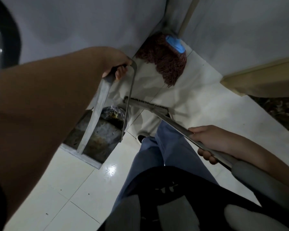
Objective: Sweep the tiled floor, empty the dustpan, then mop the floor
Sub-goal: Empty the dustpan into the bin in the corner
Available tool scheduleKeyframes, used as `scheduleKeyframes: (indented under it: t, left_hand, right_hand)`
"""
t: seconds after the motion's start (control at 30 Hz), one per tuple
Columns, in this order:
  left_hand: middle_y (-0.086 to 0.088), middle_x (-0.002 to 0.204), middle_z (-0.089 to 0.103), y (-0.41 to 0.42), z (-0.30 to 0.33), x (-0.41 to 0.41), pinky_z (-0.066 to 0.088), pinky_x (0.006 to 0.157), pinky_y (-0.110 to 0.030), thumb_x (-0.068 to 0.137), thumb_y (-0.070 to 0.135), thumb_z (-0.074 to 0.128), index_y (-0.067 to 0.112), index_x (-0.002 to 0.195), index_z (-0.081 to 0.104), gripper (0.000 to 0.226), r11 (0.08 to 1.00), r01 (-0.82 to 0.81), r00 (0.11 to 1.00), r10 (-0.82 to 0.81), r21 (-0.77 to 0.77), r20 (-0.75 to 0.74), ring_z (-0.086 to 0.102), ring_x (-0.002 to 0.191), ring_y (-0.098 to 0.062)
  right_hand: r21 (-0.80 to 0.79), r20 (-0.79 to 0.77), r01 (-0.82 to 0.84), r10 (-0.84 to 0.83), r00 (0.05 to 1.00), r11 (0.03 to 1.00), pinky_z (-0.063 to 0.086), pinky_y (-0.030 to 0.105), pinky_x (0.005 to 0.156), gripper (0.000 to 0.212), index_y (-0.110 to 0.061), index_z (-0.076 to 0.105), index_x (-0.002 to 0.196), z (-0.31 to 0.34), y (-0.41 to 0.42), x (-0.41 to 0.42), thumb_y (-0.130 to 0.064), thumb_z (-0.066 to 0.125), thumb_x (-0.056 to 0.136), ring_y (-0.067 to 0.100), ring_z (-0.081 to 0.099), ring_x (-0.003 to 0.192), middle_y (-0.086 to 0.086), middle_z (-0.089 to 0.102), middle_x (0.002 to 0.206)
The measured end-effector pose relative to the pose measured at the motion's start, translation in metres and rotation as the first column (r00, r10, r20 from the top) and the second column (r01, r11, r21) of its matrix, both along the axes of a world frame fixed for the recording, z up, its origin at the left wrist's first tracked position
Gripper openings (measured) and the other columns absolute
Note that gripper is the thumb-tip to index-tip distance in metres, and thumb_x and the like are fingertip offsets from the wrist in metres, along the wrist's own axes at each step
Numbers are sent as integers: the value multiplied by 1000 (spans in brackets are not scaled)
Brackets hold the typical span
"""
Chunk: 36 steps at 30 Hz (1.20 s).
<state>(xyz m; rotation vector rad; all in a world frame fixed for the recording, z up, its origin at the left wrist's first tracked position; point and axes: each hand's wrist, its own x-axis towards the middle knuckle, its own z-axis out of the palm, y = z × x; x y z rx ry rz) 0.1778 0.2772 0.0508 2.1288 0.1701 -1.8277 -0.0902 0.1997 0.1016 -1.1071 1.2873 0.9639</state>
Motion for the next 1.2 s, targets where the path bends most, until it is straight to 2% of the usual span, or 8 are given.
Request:
scheduleKeyframes:
  t: [0.2,0.27,0.4,0.57,0.67,0.83,0.97,1.2]
  left_hand:
    - [2,21,34,-8,12,-8,24,22,-8,102,33,32,12,49,43,58,995,97,995,-97,18,33,32,15,-4]
    - [5,23,28,-8,19,-10,23,23,-9,102,34,29,14,36,39,70,1000,-21,998,22,7,-60,26,17,-4]
    - [5,25,31,-2,34,-12,24,23,-8,100,36,33,16,58,34,47,999,26,1000,-27,27,17,29,17,-5]
    - [5,33,32,10,46,-15,24,24,-7,100,37,35,15,54,40,51,998,40,999,-41,56,16,31,28,-6]
    - [7,30,25,21,57,-11,20,25,-9,99,39,34,17,52,35,53,996,-85,995,87,40,-58,23,22,-4]
    - [8,30,24,43,79,-5,18,25,-10,99,38,37,17,59,34,45,986,-165,986,165,11,15,21,22,-3]
    - [9,30,24,63,99,-7,17,26,-9,98,41,39,17,58,34,46,977,-210,977,210,-23,36,21,22,-2]
    - [9,33,25,115,152,-22,21,26,-7,93,46,44,18,56,36,48,943,-282,955,293,-174,38,22,23,-3]
  right_hand:
    - [14,9,32,-32,999,999,30,10,30,14,-24,51,101,-2,-1,-3,-18,39,98,9,32,20,-1,37,26]
    - [24,18,23,-23,1000,999,30,10,30,14,-23,52,99,-2,-1,-5,-17,39,98,9,32,20,0,37,27]
    - [49,27,-7,6,1000,999,30,10,29,22,-19,54,83,0,-2,-6,-15,39,98,9,31,20,1,37,27]
    - [59,45,-43,40,998,997,29,10,29,21,-17,54,83,2,-3,-7,-16,40,98,9,31,20,2,37,27]
    - [56,56,-47,44,997,997,29,10,29,19,-17,52,84,3,-3,-5,-16,39,98,9,31,20,2,37,27]
    - [68,70,-110,105,992,992,28,11,29,23,-14,48,80,8,0,5,-13,35,98,11,30,21,3,35,28]
    - [77,76,-102,96,992,992,28,10,28,14,-14,49,100,20,1,9,-12,34,99,10,31,22,3,34,31]
    - [41,19,3,-4,1000,999,29,8,25,29,-14,45,127,51,-14,-4,-20,38,99,6,32,20,1,37,33]
